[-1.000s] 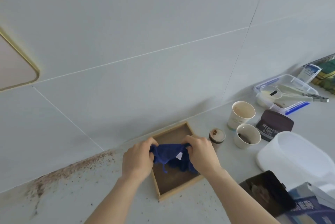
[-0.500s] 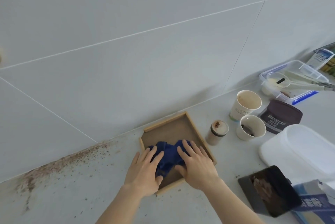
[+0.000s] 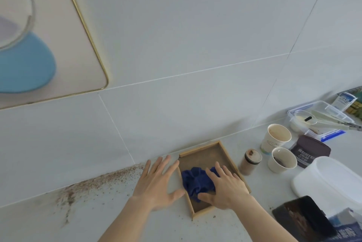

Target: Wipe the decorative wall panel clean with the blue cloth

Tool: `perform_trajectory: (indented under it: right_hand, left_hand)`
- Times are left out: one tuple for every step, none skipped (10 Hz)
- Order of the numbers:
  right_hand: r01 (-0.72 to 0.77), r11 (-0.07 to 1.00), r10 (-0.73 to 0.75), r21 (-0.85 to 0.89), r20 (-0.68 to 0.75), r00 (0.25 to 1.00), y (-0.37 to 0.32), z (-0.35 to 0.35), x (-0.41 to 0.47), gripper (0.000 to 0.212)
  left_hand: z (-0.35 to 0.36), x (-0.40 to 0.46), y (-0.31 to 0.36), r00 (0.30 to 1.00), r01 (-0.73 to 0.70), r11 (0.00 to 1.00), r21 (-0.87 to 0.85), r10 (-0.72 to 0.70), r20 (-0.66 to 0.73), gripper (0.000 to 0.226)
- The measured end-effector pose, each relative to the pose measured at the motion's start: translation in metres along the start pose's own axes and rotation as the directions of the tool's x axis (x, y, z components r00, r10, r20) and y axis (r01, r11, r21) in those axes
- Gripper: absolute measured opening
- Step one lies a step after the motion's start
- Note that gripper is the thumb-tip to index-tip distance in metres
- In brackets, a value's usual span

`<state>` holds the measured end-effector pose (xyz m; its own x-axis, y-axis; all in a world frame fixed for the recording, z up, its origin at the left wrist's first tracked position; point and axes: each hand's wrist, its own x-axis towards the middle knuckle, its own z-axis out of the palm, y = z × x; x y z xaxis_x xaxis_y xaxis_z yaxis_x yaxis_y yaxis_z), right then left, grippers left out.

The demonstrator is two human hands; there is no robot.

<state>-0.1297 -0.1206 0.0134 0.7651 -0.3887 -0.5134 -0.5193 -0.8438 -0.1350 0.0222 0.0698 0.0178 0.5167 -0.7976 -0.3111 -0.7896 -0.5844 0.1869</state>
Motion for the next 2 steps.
perform_trajectory:
  right_hand:
    - [0.015, 1.000, -0.016, -0.015, -0.055, 0.998, -0.035, -0.021, -0.019, 0.096]
    - [0.049, 0.999, -0.050, -0.017, -0.093, 0.994, -0.078, -0.039, -0.038, 0.099]
  left_hand:
    - [-0.027, -0.030, -0.023, 0.997, 0.029, 1.000, -0.008, -0.029, -0.071, 0.089]
    - [-0.050, -0.068, -0.049, 0.991, 0.050, 0.998, -0.036, -0.054, -0.122, 0.091]
